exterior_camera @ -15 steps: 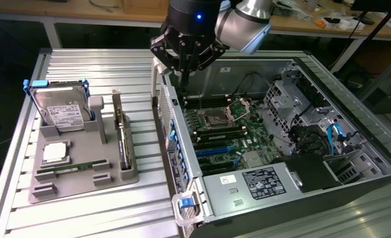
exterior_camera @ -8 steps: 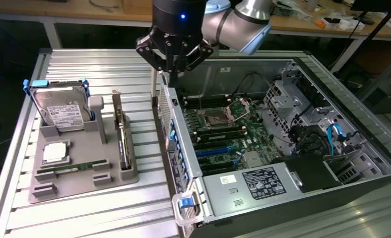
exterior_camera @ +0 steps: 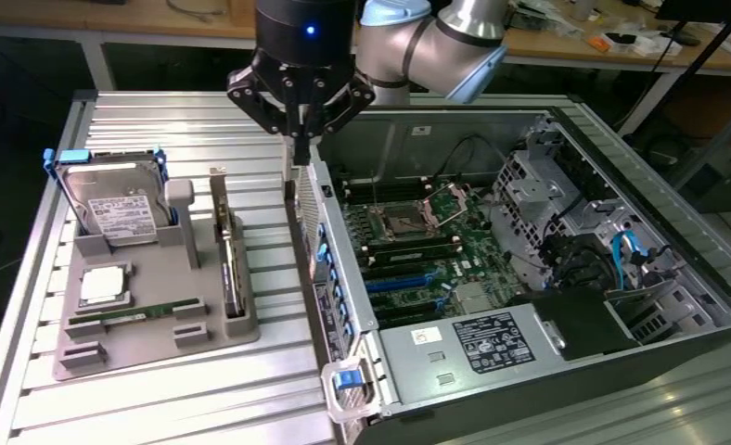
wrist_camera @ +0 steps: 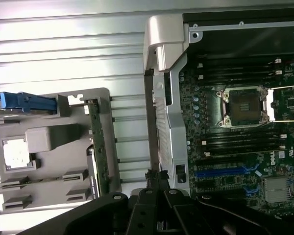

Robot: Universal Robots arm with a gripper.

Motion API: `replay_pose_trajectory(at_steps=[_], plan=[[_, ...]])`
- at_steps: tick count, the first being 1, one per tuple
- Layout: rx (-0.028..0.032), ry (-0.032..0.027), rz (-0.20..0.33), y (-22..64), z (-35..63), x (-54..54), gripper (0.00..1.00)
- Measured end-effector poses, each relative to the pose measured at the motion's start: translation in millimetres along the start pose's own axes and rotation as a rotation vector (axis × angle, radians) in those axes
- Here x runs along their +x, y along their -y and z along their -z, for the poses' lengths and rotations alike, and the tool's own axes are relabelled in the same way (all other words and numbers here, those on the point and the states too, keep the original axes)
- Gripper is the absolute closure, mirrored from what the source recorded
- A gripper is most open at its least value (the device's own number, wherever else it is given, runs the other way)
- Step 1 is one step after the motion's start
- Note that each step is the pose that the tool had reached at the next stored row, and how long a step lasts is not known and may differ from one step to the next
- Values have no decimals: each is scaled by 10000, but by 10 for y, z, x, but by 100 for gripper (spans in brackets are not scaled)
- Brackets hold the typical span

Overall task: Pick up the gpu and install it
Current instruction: 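Reach for the gpu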

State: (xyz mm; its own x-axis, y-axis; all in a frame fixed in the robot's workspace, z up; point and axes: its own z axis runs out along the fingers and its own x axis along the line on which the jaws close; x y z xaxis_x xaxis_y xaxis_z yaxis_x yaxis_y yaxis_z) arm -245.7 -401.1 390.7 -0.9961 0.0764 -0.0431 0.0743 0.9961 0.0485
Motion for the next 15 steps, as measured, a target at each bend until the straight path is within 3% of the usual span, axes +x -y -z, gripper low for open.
replay_pose_trajectory(at_steps=[15], plan=[[-29,50,3,38,8,411,89]])
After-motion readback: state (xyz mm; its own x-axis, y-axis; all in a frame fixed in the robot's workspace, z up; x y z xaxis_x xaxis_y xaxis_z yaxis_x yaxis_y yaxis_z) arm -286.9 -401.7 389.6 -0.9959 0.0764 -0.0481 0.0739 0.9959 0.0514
